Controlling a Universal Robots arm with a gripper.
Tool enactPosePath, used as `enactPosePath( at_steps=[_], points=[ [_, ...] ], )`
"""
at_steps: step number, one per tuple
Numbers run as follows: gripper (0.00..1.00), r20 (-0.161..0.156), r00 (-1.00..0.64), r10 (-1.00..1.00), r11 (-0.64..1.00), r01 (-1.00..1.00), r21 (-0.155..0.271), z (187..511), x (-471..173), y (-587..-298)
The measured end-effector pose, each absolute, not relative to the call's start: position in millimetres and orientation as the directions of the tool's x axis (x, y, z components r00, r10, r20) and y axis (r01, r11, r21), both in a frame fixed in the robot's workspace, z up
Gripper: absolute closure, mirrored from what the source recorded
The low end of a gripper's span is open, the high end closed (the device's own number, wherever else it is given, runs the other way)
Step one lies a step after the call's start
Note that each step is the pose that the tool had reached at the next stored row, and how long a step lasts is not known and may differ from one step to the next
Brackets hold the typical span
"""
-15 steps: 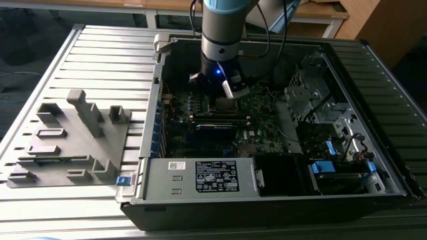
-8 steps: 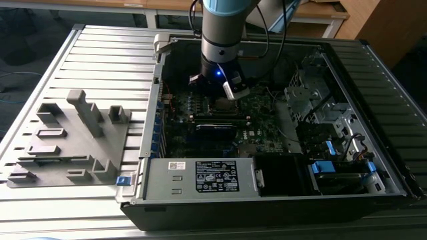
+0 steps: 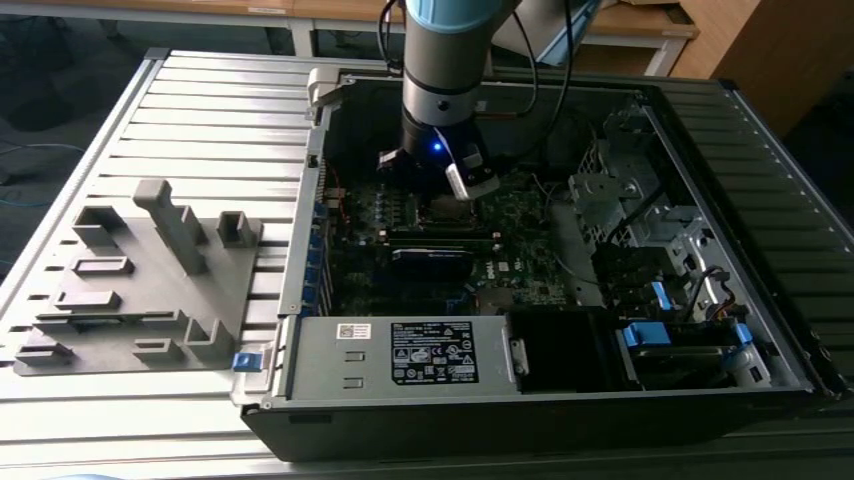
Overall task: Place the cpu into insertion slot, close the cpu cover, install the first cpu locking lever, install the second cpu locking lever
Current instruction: 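Close the cpu cover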
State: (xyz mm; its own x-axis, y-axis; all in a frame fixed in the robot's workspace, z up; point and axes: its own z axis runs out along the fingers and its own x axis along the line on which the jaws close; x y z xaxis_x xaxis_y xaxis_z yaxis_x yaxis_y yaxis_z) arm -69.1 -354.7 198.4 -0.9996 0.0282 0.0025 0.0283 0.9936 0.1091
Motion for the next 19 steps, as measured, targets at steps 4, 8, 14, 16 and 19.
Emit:
enactPosePath(
  at_steps=[4, 8, 14, 16, 19],
  points=[
    [0.89, 0.002, -1.0, 0.028, 0.994, 0.028, 0.109, 198.2, -69.0, -354.7],
    [0.89, 0.002, -1.0, 0.028, 0.993, 0.028, 0.11, 199.5, -68.9, -354.5],
    [0.89, 0.002, -1.0, 0.028, 0.994, 0.028, 0.109, 205.1, -69.0, -354.7],
    [0.89, 0.002, -1.0, 0.028, 0.994, 0.028, 0.109, 209.2, -69.0, -354.7],
    [0.89, 0.002, -1.0, 0.028, 0.994, 0.028, 0.109, 216.3, -69.0, -354.7]
  ],
)
